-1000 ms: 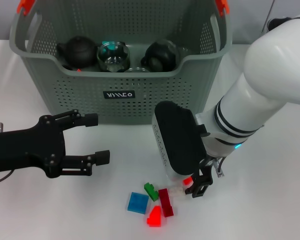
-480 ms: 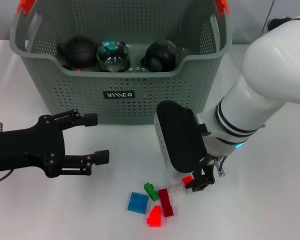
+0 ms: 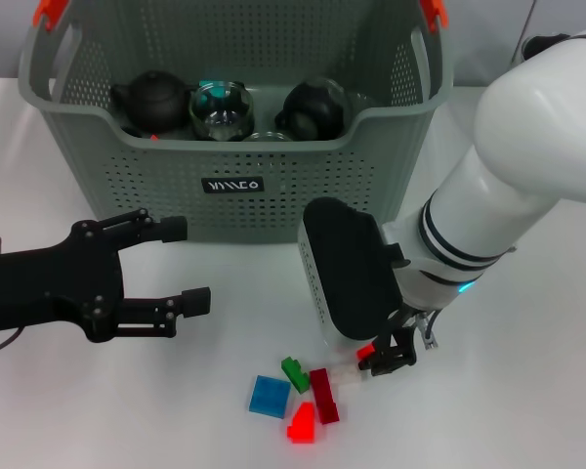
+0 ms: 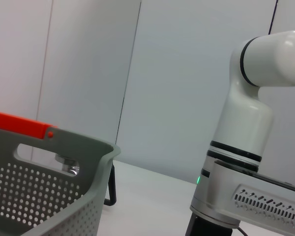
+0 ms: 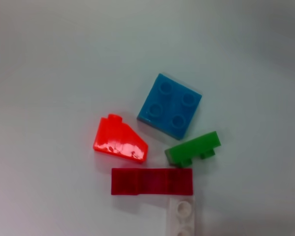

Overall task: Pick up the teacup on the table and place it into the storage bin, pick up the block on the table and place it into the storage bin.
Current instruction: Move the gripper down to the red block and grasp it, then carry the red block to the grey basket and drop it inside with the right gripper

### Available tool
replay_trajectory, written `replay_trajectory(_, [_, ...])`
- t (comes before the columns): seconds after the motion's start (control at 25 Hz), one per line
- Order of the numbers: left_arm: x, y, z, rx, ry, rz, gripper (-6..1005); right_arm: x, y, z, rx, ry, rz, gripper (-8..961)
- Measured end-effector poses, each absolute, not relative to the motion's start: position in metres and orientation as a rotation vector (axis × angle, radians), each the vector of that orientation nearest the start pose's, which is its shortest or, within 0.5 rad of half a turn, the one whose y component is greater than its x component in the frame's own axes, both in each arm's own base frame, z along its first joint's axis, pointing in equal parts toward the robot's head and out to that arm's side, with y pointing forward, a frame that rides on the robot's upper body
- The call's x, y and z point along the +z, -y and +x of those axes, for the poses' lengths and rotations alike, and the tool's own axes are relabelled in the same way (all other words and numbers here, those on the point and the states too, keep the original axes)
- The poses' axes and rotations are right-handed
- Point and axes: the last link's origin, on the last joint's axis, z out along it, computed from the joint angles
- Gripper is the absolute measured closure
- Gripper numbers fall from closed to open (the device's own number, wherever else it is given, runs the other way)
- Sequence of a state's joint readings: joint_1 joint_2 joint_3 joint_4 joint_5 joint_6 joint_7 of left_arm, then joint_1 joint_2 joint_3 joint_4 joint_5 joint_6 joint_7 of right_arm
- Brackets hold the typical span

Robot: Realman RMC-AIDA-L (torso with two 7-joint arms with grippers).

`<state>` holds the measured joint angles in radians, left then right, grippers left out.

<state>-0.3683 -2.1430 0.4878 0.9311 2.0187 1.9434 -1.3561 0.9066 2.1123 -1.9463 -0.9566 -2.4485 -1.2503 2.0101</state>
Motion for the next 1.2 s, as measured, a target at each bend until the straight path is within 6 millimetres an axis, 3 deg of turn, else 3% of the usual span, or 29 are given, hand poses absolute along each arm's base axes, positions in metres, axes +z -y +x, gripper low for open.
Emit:
replay_trajectory(0.72, [0.046, -0.265, -0.270, -0.897, 0.487, -2.717, 64, -0.127, -0.341, 0.133, -0.904, 0.423, -2.970, 454])
replay_trajectory(0.84, [0.046, -0.265, -0.270, -0.896, 0.487, -2.717, 64, -0.126, -0.341, 0.133, -0.907, 0.402, -2.969, 671])
replay_trajectory(1.04, [0.046, -0.264, -0.270, -0.897, 0.488, -2.718, 64, -0.123, -0.343, 0.132, -0.899, 0.376, -2.969, 749])
replay_trajectory(1.2, [0.047, -0.262, -0.271, -0.900, 0.491, -2.720, 65, -0.114, -0.345, 0.126, -0.858, 0.318, -2.980, 749])
